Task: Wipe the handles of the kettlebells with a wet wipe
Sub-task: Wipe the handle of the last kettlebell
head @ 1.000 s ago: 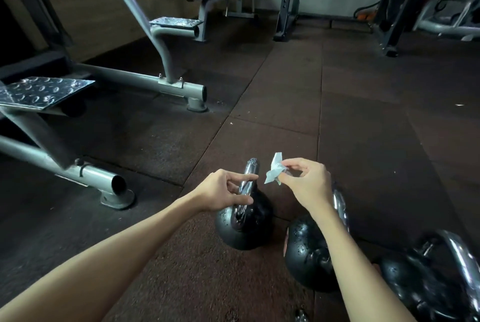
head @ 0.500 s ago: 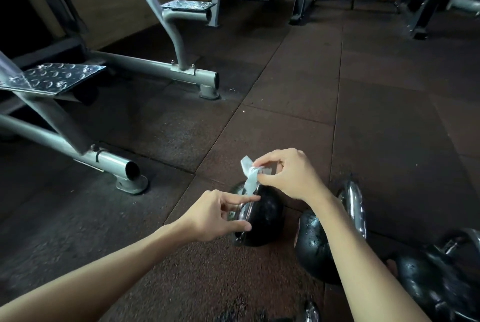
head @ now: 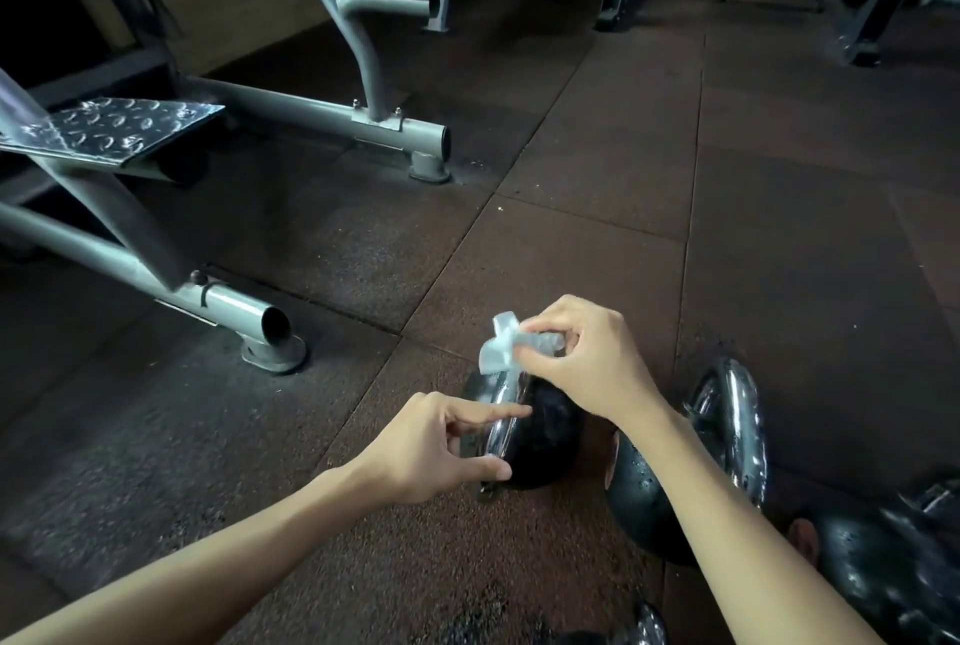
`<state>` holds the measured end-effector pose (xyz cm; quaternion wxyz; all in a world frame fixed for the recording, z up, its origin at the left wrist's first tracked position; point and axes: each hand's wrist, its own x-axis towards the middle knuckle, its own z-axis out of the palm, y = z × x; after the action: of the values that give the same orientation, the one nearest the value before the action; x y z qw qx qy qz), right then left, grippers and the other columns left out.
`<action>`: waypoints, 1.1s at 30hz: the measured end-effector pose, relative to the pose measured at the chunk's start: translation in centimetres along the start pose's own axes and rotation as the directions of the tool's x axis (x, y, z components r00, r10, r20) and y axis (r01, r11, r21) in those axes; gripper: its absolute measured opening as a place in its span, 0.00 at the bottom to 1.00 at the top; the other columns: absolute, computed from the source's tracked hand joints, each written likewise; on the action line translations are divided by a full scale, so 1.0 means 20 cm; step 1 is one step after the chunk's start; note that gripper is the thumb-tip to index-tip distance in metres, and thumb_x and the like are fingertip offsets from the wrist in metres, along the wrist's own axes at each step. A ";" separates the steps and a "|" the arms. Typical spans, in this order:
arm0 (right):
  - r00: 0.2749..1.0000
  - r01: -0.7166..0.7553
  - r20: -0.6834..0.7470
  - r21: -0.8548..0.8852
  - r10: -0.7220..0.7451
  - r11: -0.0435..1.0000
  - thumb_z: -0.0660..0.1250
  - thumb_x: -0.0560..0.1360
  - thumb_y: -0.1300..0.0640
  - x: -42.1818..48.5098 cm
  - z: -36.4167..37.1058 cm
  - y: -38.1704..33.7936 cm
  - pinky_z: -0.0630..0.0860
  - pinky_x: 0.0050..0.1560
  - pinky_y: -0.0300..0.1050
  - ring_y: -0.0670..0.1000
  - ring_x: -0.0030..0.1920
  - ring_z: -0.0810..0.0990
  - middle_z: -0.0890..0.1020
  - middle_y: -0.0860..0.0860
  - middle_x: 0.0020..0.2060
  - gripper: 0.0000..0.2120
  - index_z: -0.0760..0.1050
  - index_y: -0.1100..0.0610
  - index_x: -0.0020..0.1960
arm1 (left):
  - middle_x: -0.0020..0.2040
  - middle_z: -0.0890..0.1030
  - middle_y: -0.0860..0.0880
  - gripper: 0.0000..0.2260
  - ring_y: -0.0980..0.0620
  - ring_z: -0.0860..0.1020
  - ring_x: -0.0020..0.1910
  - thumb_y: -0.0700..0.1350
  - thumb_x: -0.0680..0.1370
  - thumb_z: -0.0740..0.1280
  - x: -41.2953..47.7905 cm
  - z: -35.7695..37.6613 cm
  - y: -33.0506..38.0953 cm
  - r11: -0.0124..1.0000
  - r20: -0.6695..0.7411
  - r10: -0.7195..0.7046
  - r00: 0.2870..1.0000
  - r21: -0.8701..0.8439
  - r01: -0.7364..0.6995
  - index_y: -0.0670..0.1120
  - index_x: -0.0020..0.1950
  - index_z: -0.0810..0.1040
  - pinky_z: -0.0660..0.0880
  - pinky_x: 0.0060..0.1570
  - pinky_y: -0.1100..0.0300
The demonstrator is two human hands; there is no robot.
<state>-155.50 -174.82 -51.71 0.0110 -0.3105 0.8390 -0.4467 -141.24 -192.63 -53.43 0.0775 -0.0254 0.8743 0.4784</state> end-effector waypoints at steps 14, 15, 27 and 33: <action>0.959 -0.280 0.009 0.177 0.283 0.944 0.79 0.71 0.47 0.07 0.05 0.08 0.73 0.51 0.38 0.37 0.51 0.79 0.84 0.42 0.50 0.14 0.87 0.50 0.54 | 0.26 0.65 0.56 0.24 0.53 0.60 0.29 0.54 0.72 0.80 -0.08 0.01 -0.03 0.998 0.047 -0.055 0.997 -0.016 0.056 0.74 0.62 0.78 0.59 0.29 0.61; 0.942 -0.332 0.022 0.222 0.335 0.917 0.79 0.72 0.47 0.07 0.06 0.09 0.73 0.52 0.38 0.40 0.55 0.79 0.83 0.42 0.51 0.14 0.86 0.50 0.55 | 0.26 0.65 0.55 0.24 0.53 0.60 0.29 0.55 0.72 0.80 -0.08 0.00 -0.03 0.999 0.048 -0.050 0.998 -0.013 0.050 0.74 0.63 0.77 0.58 0.29 0.60; 0.943 -0.313 0.016 0.390 0.333 0.866 0.78 0.73 0.48 0.06 0.11 0.18 0.76 0.52 0.40 0.43 0.46 0.83 0.86 0.41 0.47 0.05 0.85 0.40 0.48 | 0.26 0.64 0.55 0.25 0.54 0.59 0.29 0.56 0.71 0.80 -0.09 -0.02 -0.05 0.999 0.063 -0.038 0.997 -0.005 0.039 0.75 0.63 0.77 0.57 0.30 0.61; 0.925 -0.367 0.043 0.355 0.377 0.859 0.77 0.74 0.51 0.02 0.16 0.33 0.75 0.53 0.41 0.43 0.49 0.83 0.86 0.41 0.50 0.10 0.87 0.46 0.55 | 0.27 0.63 0.55 0.25 0.55 0.59 0.29 0.57 0.70 0.80 -0.10 -0.03 -0.07 0.999 0.069 -0.048 0.996 0.001 0.048 0.75 0.62 0.77 0.57 0.31 0.61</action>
<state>-158.25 -174.70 -58.44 0.1417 -0.1292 0.7879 -0.5852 -139.07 -193.87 -53.97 0.1191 -0.0301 0.8701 0.4774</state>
